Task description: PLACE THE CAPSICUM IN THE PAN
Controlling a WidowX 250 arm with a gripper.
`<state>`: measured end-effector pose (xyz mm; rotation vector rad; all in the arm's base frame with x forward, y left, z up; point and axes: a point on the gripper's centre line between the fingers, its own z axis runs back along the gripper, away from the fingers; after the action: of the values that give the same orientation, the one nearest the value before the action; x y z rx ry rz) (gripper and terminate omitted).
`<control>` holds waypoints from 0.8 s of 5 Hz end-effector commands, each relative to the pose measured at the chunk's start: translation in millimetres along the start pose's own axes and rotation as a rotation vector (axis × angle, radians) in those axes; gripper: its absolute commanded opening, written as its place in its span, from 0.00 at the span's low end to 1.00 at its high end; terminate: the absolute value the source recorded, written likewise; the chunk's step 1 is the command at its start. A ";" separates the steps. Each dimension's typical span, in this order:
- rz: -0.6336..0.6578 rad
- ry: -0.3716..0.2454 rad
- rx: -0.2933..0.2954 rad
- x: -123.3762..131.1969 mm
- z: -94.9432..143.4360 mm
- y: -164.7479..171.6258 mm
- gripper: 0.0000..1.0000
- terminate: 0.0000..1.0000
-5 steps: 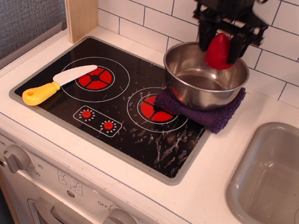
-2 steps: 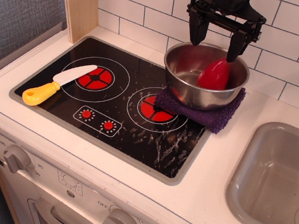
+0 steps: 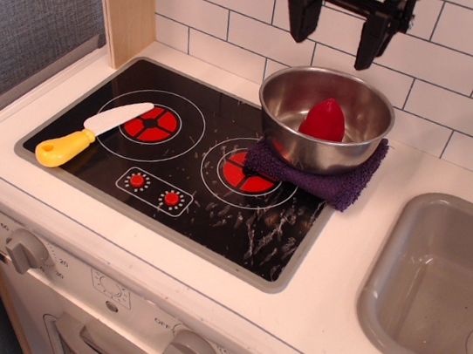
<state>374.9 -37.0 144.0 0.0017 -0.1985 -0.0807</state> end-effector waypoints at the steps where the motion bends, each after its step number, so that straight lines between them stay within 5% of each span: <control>1: 0.023 0.062 0.028 -49.3 4.7 8.2 1.00 0.00; 4: -0.001 0.058 0.067 -62.6 -6.6 21.1 1.00 0.00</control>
<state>326.3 -7.9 101.3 0.0686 -0.0822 -0.0780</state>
